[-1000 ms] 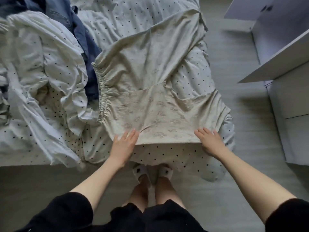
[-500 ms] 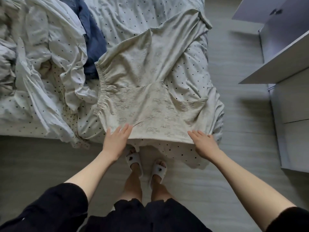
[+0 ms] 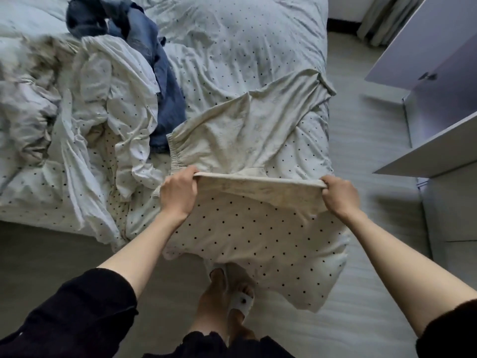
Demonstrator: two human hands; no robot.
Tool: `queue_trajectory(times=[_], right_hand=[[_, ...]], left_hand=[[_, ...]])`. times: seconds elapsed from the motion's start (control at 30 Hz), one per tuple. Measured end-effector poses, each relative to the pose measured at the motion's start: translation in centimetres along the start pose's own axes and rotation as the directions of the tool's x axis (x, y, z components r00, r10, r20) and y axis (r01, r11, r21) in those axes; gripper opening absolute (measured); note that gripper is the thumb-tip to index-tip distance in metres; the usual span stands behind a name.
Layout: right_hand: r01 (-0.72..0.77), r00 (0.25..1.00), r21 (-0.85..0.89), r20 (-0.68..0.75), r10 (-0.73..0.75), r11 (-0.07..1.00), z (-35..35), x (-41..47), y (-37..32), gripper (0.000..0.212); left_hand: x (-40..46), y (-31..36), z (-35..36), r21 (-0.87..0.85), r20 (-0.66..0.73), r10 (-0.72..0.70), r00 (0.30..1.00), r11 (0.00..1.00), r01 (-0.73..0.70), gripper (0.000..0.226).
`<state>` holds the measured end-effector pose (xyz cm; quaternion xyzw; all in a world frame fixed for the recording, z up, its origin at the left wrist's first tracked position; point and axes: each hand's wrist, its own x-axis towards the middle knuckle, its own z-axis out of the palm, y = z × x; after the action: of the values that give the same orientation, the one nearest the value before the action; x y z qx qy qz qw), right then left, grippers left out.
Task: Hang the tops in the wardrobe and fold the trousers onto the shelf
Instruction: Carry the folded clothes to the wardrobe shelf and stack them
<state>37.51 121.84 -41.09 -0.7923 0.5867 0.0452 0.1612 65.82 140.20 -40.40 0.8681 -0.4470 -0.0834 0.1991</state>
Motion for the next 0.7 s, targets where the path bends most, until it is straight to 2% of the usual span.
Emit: queue_trajectory(times=[0.13,0.3,0.47,0.53,0.63,0.7], right_hand=[[-0.02,0.998,0.055,-0.056,0.023,0.998,-2.1,5.6,-2.7,0.037],[-0.054,0.995,0.002,-0.08,0.054,0.999,-3.9,15.9,-6.2,0.033],[-0.111,0.98,0.054,-0.161,0.118,0.992,-3.4,26.1,-9.8,0.028],[-0.123,0.976,0.142,-0.16,0.146,0.982,-2.2,29.4,-10.9,0.03],[-0.095,0.985,0.325,-0.105,0.136,0.941,0.7,32.2,-12.3,0.052],[-0.083,0.993,0.343,-0.053,0.108,0.936,3.0,31.7,-12.6,0.058]], left_hand=[[7.0,0.5,-0.3,-0.083,-0.102,-0.011,0.995,0.997,0.003,0.024],[17.7,-0.1,1.3,-0.12,-0.1,-0.037,0.994,0.992,0.025,0.023],[25.8,-2.1,4.6,-0.097,-0.137,-0.06,0.989,0.994,0.047,0.021],[27.4,-3.1,6.3,-0.048,-0.112,-0.061,0.992,0.997,0.056,0.023],[27.2,-5.1,8.6,0.017,0.01,-0.139,0.99,0.99,0.139,0.054],[25.3,-6.1,10.1,0.07,0.083,-0.193,0.978,0.98,0.188,0.059]])
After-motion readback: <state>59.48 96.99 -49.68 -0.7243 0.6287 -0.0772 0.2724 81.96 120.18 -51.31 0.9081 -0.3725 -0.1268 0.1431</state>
